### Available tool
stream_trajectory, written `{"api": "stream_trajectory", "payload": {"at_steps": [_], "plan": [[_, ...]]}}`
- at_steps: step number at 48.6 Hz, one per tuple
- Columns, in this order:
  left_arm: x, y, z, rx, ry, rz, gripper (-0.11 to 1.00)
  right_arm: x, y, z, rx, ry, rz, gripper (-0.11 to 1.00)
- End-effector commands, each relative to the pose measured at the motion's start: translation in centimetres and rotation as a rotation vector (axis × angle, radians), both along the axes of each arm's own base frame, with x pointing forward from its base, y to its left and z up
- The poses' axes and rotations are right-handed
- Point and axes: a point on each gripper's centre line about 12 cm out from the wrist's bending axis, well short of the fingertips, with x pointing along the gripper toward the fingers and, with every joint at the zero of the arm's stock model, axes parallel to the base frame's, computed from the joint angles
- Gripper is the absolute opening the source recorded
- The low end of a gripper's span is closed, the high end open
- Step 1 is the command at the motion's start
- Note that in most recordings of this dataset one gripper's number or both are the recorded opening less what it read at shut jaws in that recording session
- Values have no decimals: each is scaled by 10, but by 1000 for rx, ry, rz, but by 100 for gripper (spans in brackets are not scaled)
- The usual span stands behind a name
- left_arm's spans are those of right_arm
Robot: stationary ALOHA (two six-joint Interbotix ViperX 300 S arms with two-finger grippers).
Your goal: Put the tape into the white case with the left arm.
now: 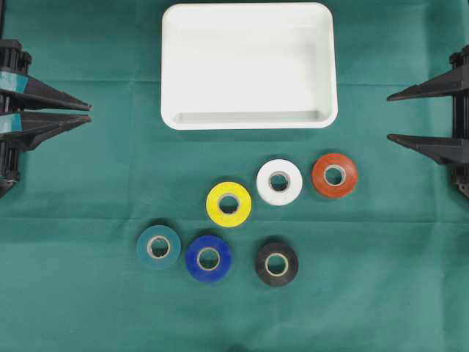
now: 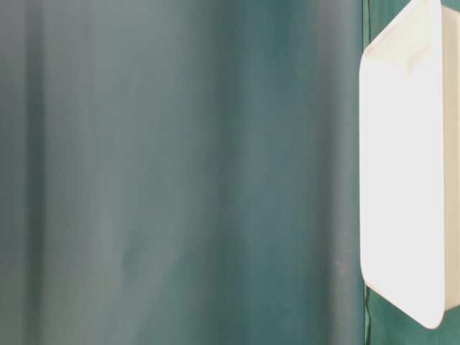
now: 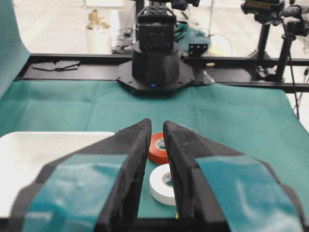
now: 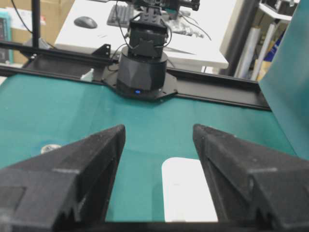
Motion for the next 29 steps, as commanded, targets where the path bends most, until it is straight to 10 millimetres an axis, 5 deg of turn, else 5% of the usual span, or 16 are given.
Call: {"api": "stream_trajectory", "payload": {"at_steps": [1,8,13,29], "plan": [[4,-1,-2,-27,6,-5,24,1,-2,-2,9,5,-7,24],[8,-1,-1,-33,15,-6,3,0,-2,-12,12,32,-7,2],[9,-1,-1,-39,18,-6,1,-1,-2,-14,14,34,-9,-8],[11,-16,7,-32,3,-74,2,-7,-2,-14,14,18,-12,-9]]}}
